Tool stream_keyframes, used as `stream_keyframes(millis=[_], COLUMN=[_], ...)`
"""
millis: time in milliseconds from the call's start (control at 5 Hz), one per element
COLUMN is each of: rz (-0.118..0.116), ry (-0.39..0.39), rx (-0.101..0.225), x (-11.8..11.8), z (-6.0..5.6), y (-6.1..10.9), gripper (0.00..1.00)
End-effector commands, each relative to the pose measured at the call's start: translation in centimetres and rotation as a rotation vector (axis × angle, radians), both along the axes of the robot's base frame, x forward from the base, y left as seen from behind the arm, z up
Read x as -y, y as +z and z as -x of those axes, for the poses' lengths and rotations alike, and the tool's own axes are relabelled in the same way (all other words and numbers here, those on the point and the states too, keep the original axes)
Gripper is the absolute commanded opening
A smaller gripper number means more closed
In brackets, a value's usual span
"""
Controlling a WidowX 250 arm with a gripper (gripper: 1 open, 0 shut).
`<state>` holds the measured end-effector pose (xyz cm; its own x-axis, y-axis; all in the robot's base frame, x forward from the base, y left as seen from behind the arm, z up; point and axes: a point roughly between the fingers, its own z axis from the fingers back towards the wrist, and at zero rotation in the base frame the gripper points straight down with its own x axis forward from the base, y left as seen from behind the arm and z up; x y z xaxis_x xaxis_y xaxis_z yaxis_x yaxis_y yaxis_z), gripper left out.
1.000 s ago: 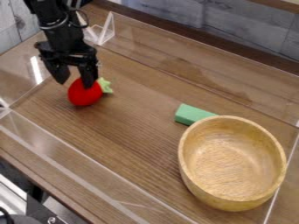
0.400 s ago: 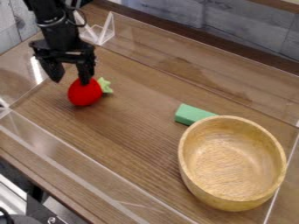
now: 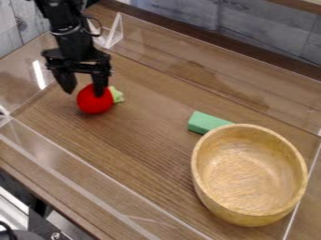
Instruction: Move the red fruit to the left
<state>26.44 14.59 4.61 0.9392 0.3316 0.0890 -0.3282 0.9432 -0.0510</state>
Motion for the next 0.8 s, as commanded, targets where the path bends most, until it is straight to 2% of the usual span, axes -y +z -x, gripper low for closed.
stream_keyframes(millis=[0,200,400,600], rz=[-0.036,-0.031,-0.022,-0.012], ry=[-0.024,-0.044,-0.066,-0.087], rx=[0.041,0.043,0.037,0.032], x=[-1.7,-2.8,-2.7,-2.6], z=[-1.7,-2.3,-2.1,-2.0], y=[0.5,0.2,0.3,0.3], gripper=[0.00,0.00,1.00,1.00])
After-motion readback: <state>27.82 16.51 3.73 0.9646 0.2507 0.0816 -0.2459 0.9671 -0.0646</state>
